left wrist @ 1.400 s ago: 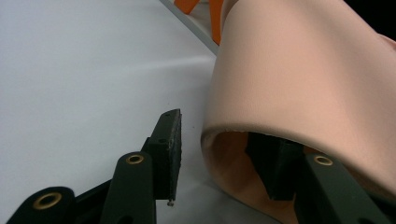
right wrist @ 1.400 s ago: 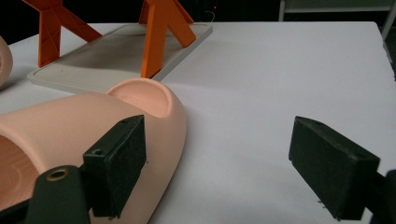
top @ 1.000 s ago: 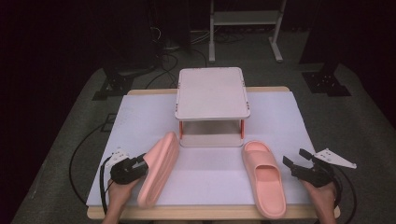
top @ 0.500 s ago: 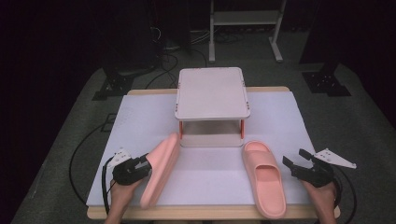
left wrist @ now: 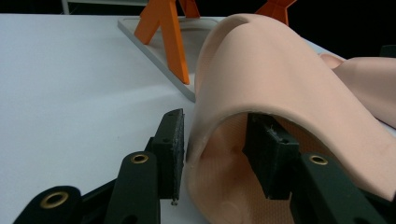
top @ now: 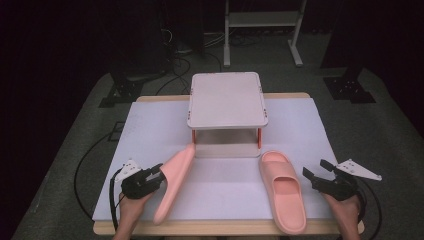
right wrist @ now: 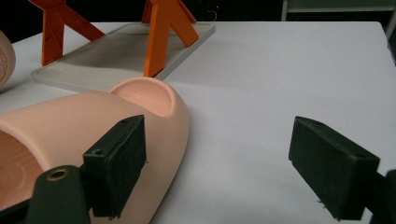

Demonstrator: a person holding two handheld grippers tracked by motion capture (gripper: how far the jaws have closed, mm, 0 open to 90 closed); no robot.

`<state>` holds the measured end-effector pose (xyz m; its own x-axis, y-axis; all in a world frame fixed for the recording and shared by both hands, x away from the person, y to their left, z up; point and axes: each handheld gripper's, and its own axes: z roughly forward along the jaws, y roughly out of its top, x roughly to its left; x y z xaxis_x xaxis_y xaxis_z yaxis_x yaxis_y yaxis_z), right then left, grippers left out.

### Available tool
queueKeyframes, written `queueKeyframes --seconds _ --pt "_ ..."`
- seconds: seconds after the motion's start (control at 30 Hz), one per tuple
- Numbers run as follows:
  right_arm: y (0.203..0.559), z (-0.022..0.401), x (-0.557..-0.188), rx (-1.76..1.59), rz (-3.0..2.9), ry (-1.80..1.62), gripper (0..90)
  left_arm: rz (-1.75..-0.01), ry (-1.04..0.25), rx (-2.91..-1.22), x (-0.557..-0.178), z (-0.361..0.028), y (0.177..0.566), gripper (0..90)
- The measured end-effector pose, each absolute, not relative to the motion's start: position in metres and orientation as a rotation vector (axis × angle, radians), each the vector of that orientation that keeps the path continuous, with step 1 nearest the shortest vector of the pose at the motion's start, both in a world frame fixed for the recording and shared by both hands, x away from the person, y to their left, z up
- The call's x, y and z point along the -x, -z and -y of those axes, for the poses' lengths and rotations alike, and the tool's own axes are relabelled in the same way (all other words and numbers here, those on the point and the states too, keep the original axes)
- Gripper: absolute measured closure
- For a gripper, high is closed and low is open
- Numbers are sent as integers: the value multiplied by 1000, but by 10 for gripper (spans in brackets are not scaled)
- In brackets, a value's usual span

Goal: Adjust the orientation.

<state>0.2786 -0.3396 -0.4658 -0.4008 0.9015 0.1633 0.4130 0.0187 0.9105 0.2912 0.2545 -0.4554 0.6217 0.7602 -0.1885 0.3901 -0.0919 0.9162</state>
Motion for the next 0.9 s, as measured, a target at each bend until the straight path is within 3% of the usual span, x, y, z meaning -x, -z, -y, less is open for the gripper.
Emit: queueKeyframes --seconds 0.5,0.9 --pt "466 340 -278 -1337 -1833 -1376 186 -924 -377 -1752 -292 -239 459 559" --pt "466 344 -275 -1326 -1819 -1420 184 -875 -372 -1778 -292 -227 461 498"
